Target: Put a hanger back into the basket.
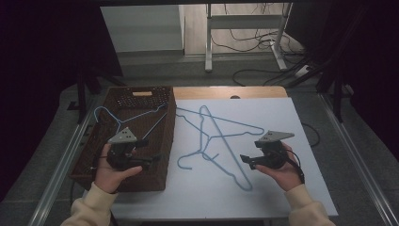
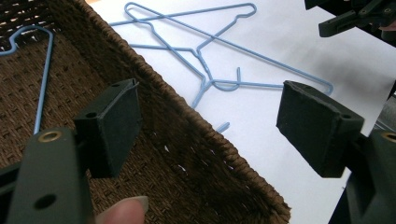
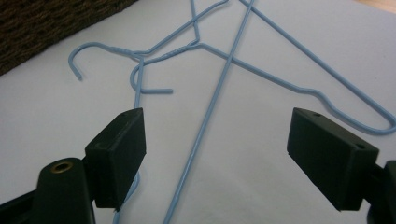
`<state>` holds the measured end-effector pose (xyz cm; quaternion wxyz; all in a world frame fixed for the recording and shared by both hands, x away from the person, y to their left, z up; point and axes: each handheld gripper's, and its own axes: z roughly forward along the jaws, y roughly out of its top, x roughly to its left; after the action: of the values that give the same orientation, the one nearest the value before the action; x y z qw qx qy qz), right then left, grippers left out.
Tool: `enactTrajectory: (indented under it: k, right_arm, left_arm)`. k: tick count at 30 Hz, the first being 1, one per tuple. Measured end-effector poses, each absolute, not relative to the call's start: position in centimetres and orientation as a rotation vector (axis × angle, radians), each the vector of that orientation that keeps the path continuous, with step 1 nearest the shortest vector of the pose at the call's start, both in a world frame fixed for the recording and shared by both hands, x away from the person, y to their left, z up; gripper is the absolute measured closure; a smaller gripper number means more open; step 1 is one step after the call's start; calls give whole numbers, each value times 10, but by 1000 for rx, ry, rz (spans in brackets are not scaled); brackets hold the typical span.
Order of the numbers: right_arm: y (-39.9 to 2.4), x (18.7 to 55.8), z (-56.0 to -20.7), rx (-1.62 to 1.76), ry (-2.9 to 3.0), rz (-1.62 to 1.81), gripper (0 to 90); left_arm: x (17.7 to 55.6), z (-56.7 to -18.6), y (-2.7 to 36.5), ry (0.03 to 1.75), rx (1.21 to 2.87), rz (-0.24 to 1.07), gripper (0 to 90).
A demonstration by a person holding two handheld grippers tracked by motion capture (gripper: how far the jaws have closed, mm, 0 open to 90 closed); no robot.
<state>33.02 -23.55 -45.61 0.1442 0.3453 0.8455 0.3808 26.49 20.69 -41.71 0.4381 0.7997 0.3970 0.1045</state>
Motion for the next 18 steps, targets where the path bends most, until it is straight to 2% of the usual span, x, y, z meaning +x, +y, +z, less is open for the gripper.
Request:
enactTrajectory:
  k: [13, 18]
  right_arm:
    - [-225, 331, -461, 1008, 2462, 1016, 244]
    - [-207, 332, -465, 999, 2513, 989, 289]
  left_arm:
    - [264, -417, 206, 986, 1994, 262, 223]
    - [263, -417, 205, 986, 1993, 262, 224]
